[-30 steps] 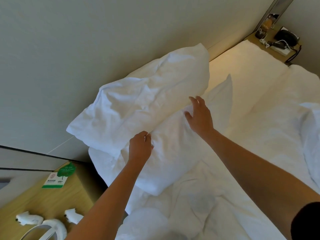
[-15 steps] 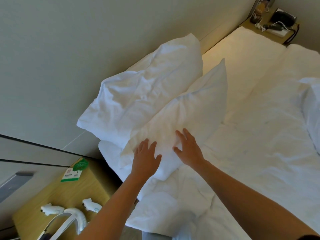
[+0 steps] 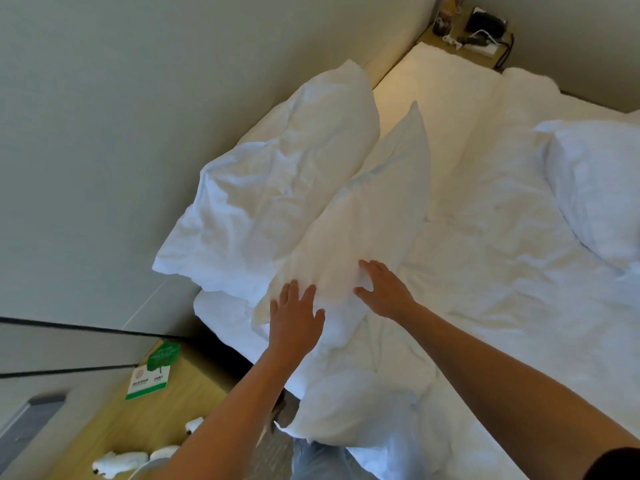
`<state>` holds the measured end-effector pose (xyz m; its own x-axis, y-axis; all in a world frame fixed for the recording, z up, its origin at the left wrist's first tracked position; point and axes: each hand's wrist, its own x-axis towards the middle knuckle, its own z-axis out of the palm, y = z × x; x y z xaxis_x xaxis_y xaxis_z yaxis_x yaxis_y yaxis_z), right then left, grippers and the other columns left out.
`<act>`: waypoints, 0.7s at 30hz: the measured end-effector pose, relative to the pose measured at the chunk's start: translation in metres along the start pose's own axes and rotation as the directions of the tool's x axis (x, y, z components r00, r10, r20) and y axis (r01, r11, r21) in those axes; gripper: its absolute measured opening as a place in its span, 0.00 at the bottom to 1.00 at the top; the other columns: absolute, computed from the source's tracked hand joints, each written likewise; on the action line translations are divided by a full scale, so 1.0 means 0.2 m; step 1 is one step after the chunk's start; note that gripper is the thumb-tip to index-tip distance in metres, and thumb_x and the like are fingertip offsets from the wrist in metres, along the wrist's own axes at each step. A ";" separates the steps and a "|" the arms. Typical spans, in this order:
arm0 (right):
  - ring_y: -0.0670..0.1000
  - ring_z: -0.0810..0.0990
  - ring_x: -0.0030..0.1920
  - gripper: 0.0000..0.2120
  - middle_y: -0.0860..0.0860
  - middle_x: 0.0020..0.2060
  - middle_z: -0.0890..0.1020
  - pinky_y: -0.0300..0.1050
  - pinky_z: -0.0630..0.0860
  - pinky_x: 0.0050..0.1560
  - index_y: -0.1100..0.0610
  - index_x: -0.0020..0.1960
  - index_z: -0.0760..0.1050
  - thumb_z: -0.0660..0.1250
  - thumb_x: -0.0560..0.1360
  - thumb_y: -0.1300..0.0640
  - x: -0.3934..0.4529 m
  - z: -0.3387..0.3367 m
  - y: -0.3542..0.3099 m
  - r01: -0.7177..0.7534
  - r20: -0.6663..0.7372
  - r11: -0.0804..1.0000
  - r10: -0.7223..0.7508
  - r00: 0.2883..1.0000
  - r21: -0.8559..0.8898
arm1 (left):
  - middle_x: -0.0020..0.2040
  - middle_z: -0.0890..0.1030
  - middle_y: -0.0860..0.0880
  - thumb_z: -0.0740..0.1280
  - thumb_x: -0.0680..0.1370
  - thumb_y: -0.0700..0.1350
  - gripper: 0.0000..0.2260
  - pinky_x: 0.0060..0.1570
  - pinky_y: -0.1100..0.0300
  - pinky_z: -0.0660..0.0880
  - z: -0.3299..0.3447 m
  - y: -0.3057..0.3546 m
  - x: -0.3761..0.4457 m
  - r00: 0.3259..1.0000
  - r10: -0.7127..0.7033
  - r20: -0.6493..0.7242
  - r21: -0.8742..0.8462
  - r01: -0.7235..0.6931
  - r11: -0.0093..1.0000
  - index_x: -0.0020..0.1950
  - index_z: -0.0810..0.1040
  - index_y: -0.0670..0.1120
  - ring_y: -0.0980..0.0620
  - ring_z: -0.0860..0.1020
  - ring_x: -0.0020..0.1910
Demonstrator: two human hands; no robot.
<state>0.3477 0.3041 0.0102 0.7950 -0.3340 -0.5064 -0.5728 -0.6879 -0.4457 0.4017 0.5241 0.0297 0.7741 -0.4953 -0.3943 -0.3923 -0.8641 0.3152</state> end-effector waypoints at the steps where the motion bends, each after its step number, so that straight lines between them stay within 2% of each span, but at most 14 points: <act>1: 0.56 0.66 0.80 0.34 0.53 0.82 0.64 0.52 0.66 0.78 0.52 0.84 0.59 0.66 0.82 0.44 -0.03 0.01 0.00 -0.019 -0.006 1.000 0.019 1.000 0.018 | 0.83 0.57 0.42 0.59 0.84 0.57 0.27 0.78 0.42 0.56 -0.01 -0.02 0.00 1.000 0.015 0.009 0.008 -0.015 1.000 0.82 0.60 0.52 0.42 0.55 0.82; 4: 0.56 0.70 0.77 0.30 0.53 0.78 0.70 0.51 0.66 0.76 0.51 0.82 0.64 0.65 0.83 0.44 -0.15 0.02 0.00 -0.094 -0.028 0.994 0.096 0.995 0.052 | 0.83 0.57 0.42 0.58 0.84 0.58 0.28 0.78 0.42 0.59 -0.04 -0.05 0.01 0.997 0.058 0.057 0.018 -0.060 0.998 0.82 0.60 0.51 0.41 0.56 0.82; 8: 0.54 0.78 0.70 0.24 0.52 0.70 0.80 0.51 0.74 0.71 0.51 0.76 0.72 0.66 0.83 0.43 -0.40 0.00 0.03 -0.168 -0.062 0.977 0.178 0.982 0.134 | 0.83 0.58 0.41 0.58 0.84 0.58 0.28 0.79 0.43 0.58 -0.08 -0.05 -0.01 0.988 0.118 0.100 -0.001 -0.118 0.993 0.82 0.61 0.49 0.40 0.56 0.82; 13: 0.49 0.82 0.62 0.20 0.49 0.62 0.84 0.47 0.78 0.64 0.50 0.70 0.77 0.68 0.82 0.43 -0.86 -0.03 0.14 -0.256 -0.152 0.926 0.305 0.940 0.277 | 0.80 0.65 0.45 0.61 0.83 0.57 0.26 0.76 0.49 0.63 -0.08 0.09 -0.11 0.966 0.211 0.148 -0.209 -0.178 0.962 0.79 0.66 0.49 0.45 0.62 0.80; 17: 0.47 0.84 0.58 0.16 0.47 0.57 0.85 0.51 0.79 0.64 0.50 0.66 0.80 0.70 0.81 0.45 -1.32 0.05 0.28 -0.301 -0.253 0.815 0.467 0.848 0.495 | 0.71 0.76 0.47 0.65 0.83 0.54 0.19 0.67 0.57 0.69 -0.03 0.30 -0.27 0.927 0.321 0.194 -0.364 -0.236 0.901 0.72 0.75 0.49 0.48 0.74 0.70; 21: 0.46 0.84 0.56 0.12 0.45 0.55 0.86 0.47 0.79 0.63 0.50 0.63 0.81 0.71 0.81 0.48 -1.83 0.24 0.38 -0.315 -0.296 0.642 0.660 0.690 0.699 | 0.65 0.82 0.49 0.65 0.83 0.53 0.14 0.65 0.53 0.75 0.07 0.53 -0.55 0.822 0.468 0.324 -0.422 -0.317 0.849 0.66 0.78 0.50 0.49 0.79 0.63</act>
<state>0.0044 0.4053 0.1262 0.2299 -0.8754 -0.4252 -0.7575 0.1134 -0.6429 0.2685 0.4856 0.0950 0.2923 -0.8406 -0.4561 -0.3694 -0.5391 0.7569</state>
